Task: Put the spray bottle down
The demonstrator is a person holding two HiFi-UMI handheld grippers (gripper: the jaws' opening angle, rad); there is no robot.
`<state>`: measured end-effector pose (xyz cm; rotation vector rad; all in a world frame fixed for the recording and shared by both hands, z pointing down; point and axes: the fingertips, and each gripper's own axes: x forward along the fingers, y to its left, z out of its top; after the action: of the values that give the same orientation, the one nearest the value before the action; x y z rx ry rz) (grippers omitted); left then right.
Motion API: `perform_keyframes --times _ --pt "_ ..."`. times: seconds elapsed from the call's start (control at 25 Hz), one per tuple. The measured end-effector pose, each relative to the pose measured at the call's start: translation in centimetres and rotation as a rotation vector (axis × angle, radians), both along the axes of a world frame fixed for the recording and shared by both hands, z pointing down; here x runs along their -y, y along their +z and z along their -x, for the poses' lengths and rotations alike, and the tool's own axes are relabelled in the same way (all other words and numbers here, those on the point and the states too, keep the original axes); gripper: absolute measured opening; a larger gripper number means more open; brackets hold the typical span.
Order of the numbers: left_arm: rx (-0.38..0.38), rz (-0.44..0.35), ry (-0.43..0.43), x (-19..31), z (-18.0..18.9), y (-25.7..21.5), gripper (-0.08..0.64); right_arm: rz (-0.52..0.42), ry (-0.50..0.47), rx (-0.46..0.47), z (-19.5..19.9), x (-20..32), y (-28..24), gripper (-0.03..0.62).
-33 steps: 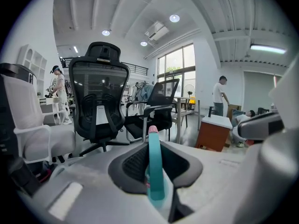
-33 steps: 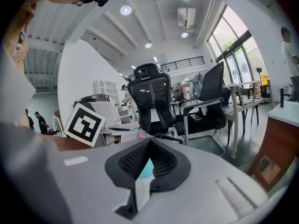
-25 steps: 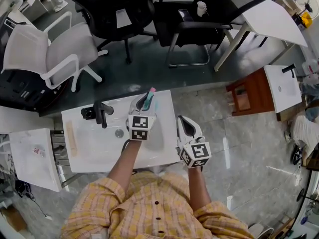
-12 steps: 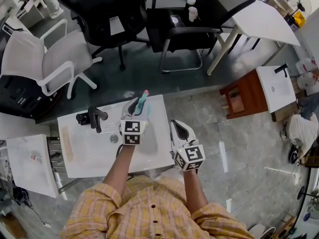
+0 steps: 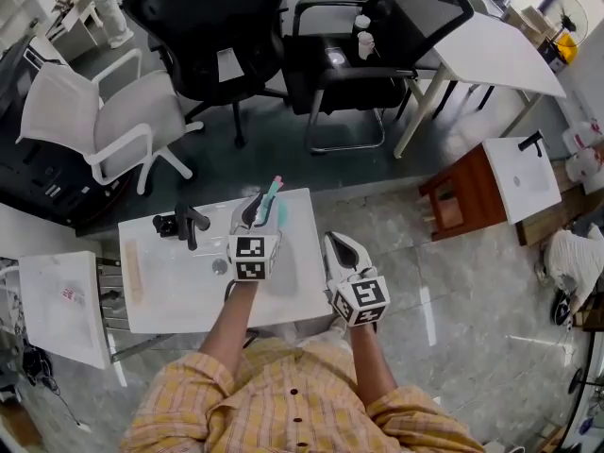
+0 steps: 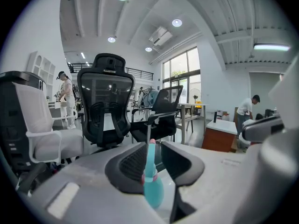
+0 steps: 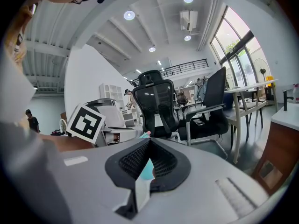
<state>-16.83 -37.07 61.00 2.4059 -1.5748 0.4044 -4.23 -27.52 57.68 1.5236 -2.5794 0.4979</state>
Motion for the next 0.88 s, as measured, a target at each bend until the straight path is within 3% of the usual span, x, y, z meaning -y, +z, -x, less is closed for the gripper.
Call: perform_keyframes --times 0.56,0.88 --pt "-0.039 -0.036 -0.067 -5.9 -1.6 -3.6 0.1 -0.051 -0.068 0.017 -2.0 -2.7 -3.6 0.002" --pt "-0.063 -0.06 -0.086 -9.6 -3.0 -5.2 0.043 -0.068 -0.109 0.024 -2.8 -4.5 -4.7 0.002"
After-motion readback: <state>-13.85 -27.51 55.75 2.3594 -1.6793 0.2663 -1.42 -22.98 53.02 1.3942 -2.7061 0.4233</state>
